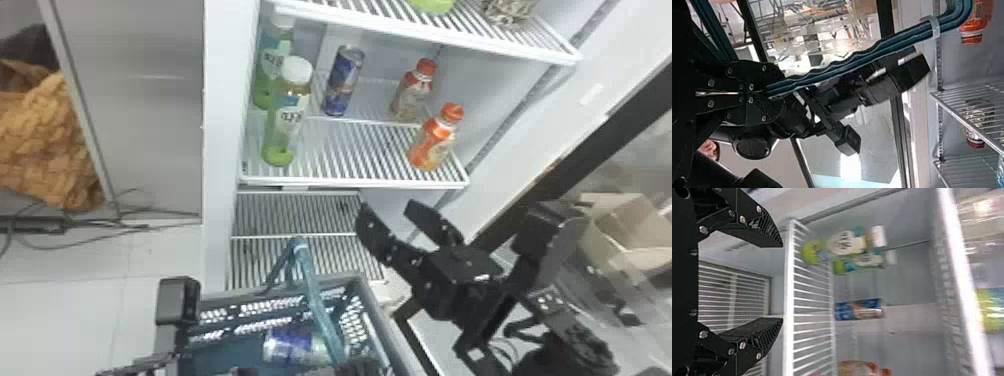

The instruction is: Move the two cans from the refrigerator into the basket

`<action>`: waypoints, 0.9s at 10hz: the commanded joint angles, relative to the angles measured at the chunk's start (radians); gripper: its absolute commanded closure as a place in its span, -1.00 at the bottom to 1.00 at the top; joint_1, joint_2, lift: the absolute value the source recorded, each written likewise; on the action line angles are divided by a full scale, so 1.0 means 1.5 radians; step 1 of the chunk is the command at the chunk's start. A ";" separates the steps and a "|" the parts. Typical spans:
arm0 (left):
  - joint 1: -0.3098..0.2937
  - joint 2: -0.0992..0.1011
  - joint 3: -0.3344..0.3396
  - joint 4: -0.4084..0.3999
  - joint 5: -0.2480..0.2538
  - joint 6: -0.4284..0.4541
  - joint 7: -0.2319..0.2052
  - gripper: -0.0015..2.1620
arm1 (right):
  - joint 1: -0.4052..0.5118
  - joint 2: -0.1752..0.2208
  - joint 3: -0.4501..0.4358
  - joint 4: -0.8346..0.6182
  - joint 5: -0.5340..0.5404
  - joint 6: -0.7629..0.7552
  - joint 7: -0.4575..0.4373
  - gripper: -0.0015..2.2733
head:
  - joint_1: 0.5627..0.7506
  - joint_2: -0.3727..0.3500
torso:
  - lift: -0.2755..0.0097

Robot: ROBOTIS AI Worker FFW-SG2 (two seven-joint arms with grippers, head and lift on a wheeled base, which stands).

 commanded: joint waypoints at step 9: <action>0.000 -0.002 -0.003 0.002 0.000 -0.002 0.001 0.09 | -0.041 0.001 0.032 0.143 0.049 -0.335 -0.017 -0.69 | 0.41 -0.94 | -1.00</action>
